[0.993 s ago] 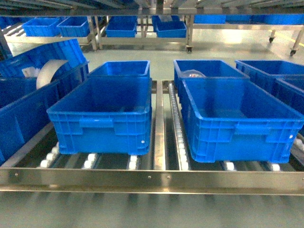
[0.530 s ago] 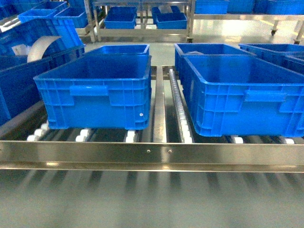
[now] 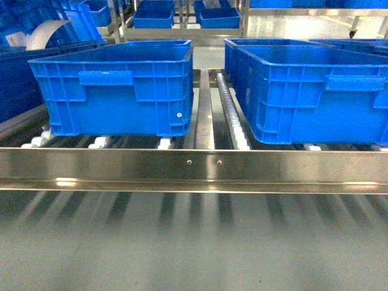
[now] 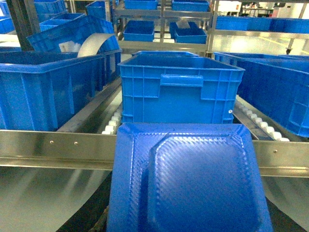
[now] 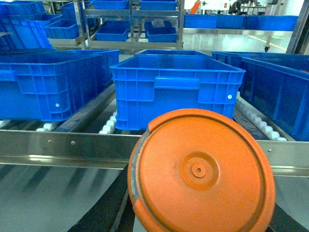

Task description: Sort blue parts and orange caps into right shelf containers

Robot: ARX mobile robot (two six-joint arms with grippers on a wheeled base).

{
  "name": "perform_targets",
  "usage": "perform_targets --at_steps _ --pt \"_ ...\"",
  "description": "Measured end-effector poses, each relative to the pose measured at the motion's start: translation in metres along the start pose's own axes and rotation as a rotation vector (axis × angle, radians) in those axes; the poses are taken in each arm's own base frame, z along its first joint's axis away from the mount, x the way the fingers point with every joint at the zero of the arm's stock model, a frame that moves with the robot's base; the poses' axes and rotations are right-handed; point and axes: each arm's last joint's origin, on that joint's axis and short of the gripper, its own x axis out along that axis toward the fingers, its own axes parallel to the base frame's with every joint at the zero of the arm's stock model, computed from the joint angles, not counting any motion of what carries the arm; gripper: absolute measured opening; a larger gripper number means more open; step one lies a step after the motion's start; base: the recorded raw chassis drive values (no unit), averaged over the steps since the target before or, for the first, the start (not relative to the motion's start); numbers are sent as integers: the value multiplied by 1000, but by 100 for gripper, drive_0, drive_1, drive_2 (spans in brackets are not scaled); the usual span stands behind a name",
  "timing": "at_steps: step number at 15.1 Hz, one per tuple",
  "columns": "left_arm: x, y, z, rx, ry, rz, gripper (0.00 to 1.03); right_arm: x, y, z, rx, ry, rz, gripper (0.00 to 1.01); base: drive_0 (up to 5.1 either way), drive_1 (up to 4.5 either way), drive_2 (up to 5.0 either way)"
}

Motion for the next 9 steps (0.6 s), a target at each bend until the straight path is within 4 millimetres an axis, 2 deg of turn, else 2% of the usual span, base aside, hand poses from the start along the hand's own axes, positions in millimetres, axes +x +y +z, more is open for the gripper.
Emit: perform_targets --at_steps 9 --pt "0 0 1 0 -6 0 43 0 0 1 0 -6 0 44 0 0 0"
